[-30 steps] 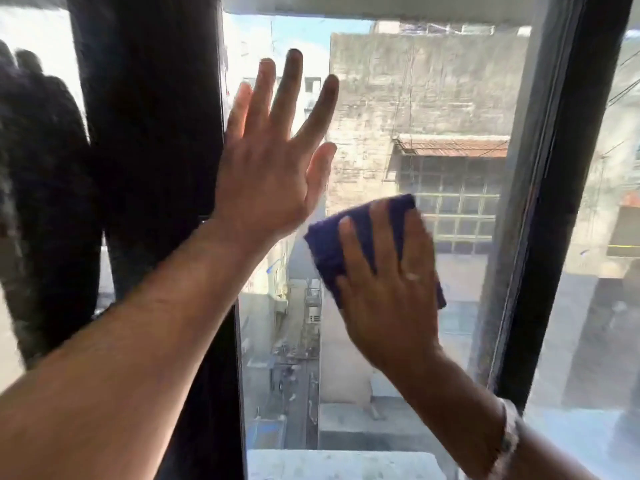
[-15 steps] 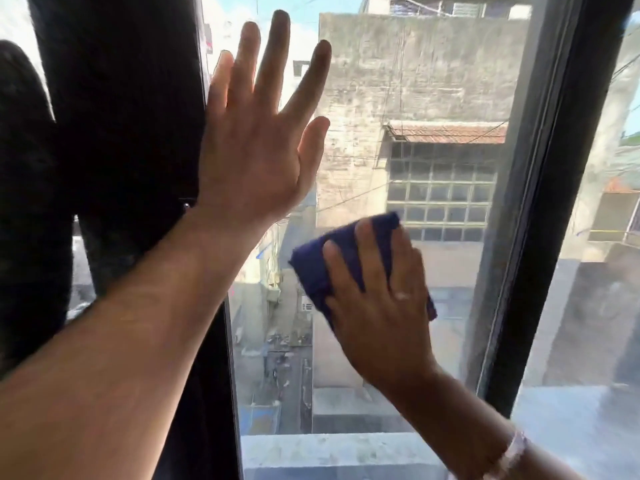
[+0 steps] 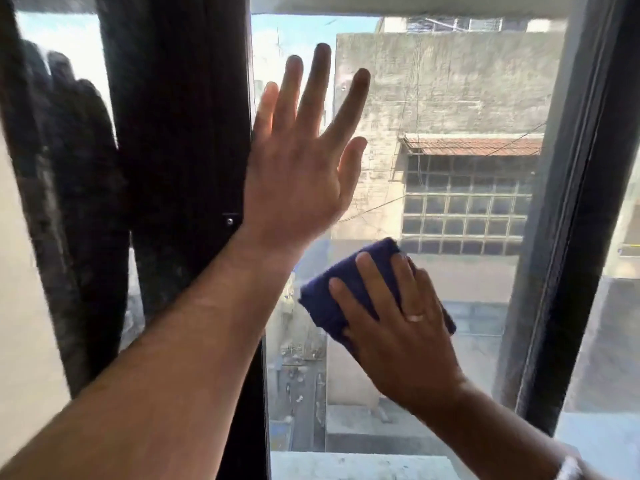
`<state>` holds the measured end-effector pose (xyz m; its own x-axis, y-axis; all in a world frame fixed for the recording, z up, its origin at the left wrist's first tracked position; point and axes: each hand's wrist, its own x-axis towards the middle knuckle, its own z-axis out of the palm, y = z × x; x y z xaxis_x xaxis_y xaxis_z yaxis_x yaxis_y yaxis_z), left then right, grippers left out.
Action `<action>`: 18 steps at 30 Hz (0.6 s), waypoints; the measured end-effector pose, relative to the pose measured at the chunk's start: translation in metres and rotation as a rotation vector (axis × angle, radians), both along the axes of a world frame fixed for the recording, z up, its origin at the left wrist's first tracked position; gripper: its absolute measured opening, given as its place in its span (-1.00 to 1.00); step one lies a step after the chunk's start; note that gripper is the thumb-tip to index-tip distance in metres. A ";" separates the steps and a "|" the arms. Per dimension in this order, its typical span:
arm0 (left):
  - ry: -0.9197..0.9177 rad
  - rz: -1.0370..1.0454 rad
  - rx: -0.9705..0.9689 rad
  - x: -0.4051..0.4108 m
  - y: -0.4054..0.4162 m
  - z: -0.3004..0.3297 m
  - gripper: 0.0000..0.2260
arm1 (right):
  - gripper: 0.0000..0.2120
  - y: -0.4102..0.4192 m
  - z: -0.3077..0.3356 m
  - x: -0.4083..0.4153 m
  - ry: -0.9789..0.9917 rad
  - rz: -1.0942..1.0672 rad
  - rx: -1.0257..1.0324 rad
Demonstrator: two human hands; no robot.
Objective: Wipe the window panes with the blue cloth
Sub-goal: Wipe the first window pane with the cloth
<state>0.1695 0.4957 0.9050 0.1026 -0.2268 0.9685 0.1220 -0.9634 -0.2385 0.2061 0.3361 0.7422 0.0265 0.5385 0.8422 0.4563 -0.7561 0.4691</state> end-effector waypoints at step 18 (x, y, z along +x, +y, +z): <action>0.043 -0.020 0.000 -0.002 0.002 0.002 -0.52 | -0.55 -0.078 0.023 0.009 0.012 -0.108 -0.045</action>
<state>0.1676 0.4978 0.9070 0.1392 -0.2288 0.9635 0.0922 -0.9657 -0.2426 0.2149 0.2579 0.7655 0.0960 0.5697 0.8163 0.3793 -0.7791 0.4991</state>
